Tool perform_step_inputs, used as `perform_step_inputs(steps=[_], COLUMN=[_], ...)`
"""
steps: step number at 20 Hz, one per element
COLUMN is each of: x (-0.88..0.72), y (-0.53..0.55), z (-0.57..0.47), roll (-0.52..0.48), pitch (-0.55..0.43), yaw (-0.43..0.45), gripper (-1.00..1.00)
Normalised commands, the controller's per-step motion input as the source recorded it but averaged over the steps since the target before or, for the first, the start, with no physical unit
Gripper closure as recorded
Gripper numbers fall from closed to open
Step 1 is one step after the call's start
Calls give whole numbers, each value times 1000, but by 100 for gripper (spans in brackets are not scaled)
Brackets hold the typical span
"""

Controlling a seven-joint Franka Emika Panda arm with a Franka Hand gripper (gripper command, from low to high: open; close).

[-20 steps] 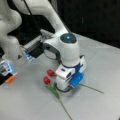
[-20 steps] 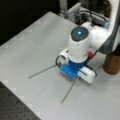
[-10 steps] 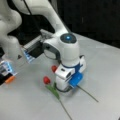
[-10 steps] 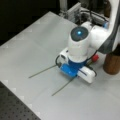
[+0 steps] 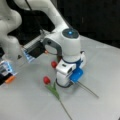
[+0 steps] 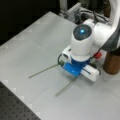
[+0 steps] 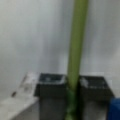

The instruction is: Flower insertion into a vase

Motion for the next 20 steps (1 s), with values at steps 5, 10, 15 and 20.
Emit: perform_step_inputs(steps=[5, 10, 15, 20], x=[-175, -226, -192, -173], y=[-44, -72, -82, -91], z=[434, 190, 292, 153], roll=[-25, -5, 15, 59], pitch=[-183, -120, -144, -77], yaw=[-3, 16, 68, 102], gripper=[100, 100, 100, 100])
